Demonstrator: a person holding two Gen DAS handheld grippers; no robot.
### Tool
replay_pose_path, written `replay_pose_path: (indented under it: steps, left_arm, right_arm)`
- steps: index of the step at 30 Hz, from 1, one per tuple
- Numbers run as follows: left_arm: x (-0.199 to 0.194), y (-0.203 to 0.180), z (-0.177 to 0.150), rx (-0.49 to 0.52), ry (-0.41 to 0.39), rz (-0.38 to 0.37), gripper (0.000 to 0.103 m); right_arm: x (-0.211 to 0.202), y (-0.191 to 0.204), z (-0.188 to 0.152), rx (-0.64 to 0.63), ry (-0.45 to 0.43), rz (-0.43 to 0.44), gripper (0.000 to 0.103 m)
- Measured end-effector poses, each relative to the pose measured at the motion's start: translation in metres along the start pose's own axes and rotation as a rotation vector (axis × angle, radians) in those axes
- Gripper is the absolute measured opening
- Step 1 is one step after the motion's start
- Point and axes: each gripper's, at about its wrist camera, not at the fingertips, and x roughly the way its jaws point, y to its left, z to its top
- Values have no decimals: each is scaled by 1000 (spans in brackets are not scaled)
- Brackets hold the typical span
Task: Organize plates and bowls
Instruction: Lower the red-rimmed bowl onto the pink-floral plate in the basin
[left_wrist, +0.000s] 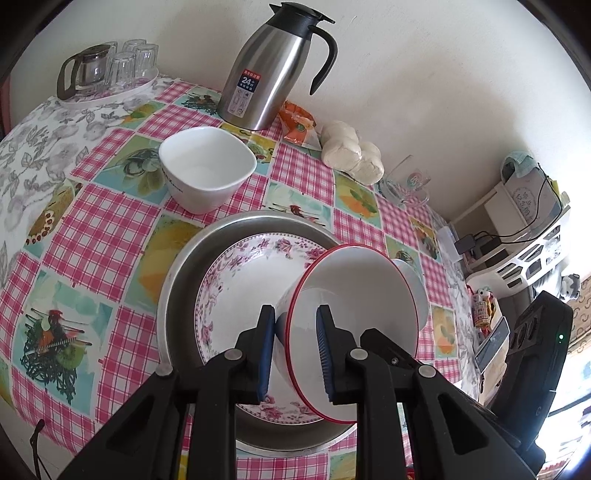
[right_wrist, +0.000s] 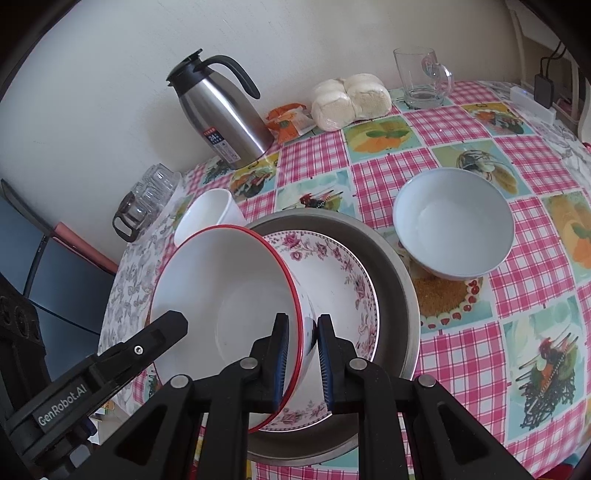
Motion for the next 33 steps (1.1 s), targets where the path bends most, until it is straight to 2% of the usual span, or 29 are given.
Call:
replay_pose_path:
  steps: [16,27,33]
  left_arm:
    - [7,4,3,-6,6,34,22]
    - [7,9,8,-19,-7,29,22]
    - [16,12,10,-30,11,33,22]
  right_arm:
    - [18,1,3,16,32,-19,17]
    - [25,5,6,16,30,-14,17]
    - [30,2,9,30,33,-10,17]
